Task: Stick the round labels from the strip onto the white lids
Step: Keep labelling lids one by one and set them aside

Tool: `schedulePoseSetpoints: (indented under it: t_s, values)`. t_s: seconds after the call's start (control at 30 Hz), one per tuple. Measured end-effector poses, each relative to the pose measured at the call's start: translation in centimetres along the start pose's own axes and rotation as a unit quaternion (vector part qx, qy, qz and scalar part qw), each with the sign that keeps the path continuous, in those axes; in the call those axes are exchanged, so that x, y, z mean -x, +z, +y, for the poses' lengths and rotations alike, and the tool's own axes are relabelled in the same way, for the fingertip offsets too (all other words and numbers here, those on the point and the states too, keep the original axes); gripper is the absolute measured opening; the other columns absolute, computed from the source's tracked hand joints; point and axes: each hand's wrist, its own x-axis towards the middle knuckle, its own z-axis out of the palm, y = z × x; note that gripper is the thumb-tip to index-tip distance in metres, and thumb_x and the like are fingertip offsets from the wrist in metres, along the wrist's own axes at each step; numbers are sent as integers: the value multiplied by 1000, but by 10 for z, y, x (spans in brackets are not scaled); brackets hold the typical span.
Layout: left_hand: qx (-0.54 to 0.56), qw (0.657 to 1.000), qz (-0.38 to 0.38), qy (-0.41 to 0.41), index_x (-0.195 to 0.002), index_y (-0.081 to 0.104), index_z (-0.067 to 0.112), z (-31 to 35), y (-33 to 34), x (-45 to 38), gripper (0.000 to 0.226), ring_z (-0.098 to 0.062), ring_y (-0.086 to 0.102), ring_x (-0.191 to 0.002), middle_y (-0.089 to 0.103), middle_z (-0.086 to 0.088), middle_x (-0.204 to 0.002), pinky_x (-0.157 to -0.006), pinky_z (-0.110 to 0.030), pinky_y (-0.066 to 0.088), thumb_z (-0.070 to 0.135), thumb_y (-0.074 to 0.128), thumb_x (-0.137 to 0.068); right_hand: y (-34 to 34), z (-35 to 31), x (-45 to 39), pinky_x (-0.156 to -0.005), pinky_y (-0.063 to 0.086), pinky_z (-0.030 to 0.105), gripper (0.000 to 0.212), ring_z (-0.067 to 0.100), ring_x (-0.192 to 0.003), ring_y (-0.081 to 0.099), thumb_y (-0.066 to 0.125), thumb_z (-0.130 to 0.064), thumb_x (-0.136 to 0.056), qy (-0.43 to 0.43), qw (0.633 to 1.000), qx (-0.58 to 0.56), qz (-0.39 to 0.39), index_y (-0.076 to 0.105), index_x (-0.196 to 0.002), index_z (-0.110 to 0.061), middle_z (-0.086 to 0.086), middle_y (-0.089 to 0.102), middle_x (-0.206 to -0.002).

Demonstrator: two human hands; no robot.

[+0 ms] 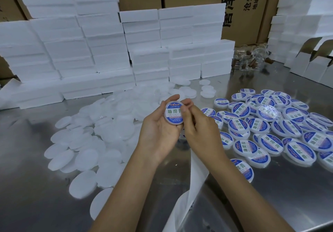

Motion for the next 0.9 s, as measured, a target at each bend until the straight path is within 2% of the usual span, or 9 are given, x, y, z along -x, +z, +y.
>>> schedulePoseSetpoints:
  t_s: [0.07, 0.17, 0.37, 0.47, 0.57, 0.67, 0.73, 0.8, 0.9]
  values:
    - [-13, 1000, 2, 1, -115, 63, 4, -3, 2, 0, 32, -31, 65, -103, 69, -23, -116, -97, -39, 51, 25, 44, -100, 1, -3, 3, -50, 34, 29, 49, 6, -57, 53, 34, -83, -83, 26, 996, 82, 21, 45, -84, -35, -10, 54, -56]
    - [-33, 999, 7, 3, -117, 62, 4, -10, 4, -1, 39, -30, 67, -105, 69, -22, -117, -98, -39, 52, 31, 35, -107, 0, -6, 2, -51, 26, 22, 61, 2, -56, 47, 27, -94, -73, 37, 989, 135, 55, 42, -76, -35, -14, 51, -56]
    - [-73, 997, 3, -18, -115, 64, 9, -13, 7, 0, 48, -22, 72, -100, 71, -15, -118, -89, -35, 56, 42, 31, -106, -5, 4, -4, -58, 42, 33, 56, 17, -58, 57, 32, -62, -99, 43, 992, 98, 66, 53, -62, -24, -6, 53, -56]
    - [-83, 996, -2, -18, -114, 65, 10, -12, 9, -1, 43, -19, 74, -100, 74, -13, -114, -86, -30, 59, 39, 35, -105, -4, 5, -5, -52, 36, 28, 52, 17, -58, 55, 30, -50, -104, 40, 993, 97, 61, 50, -64, -24, -7, 52, -56]
    - [-115, 993, 2, 0, -117, 61, 11, -13, 8, -5, 40, -18, 74, -96, 75, -10, -112, -80, -29, 59, 36, 31, -108, -3, 4, -2, -53, 34, 31, 48, 15, -62, 58, 31, -54, -102, 36, 997, 60, 43, 52, -70, -26, -6, 59, -61]
    - [-119, 993, 6, 24, -122, 59, 11, -13, 8, -6, 42, -22, 72, -103, 73, -10, -121, -88, -34, 60, 37, 30, -109, -3, 1, 4, -54, 32, 29, 45, 6, -57, 51, 36, -71, -90, 39, 999, 31, 21, 39, -65, -34, -10, 50, -54]
    - [-120, 992, 1, 33, -124, 58, 10, -11, 7, -5, 41, -22, 71, -106, 71, -11, -125, -84, -33, 60, 36, 30, -109, -2, 0, 4, -54, 33, 31, 46, 8, -56, 50, 39, -67, -93, 36, 999, 23, 19, 37, -64, -32, -9, 49, -52]
    - [-184, 982, 2, 50, -126, 58, 10, -12, 6, -4, 36, -20, 71, -105, 71, -9, -125, -81, -29, 59, 31, 34, -109, -2, 2, 2, -55, 34, 31, 44, 8, -59, 52, 40, -55, -100, 34, 999, 4, 35, 39, -65, -29, -10, 51, -53]
    - [-369, 923, 37, 104, -123, 66, 16, -12, 3, -2, 24, -12, 72, -92, 74, 0, -109, -71, -25, 56, 23, 52, -105, -4, 5, 1, -54, 34, 27, 37, 5, -59, 53, 38, -43, -105, 29, 998, -20, 52, 40, -70, -30, -10, 52, -59]
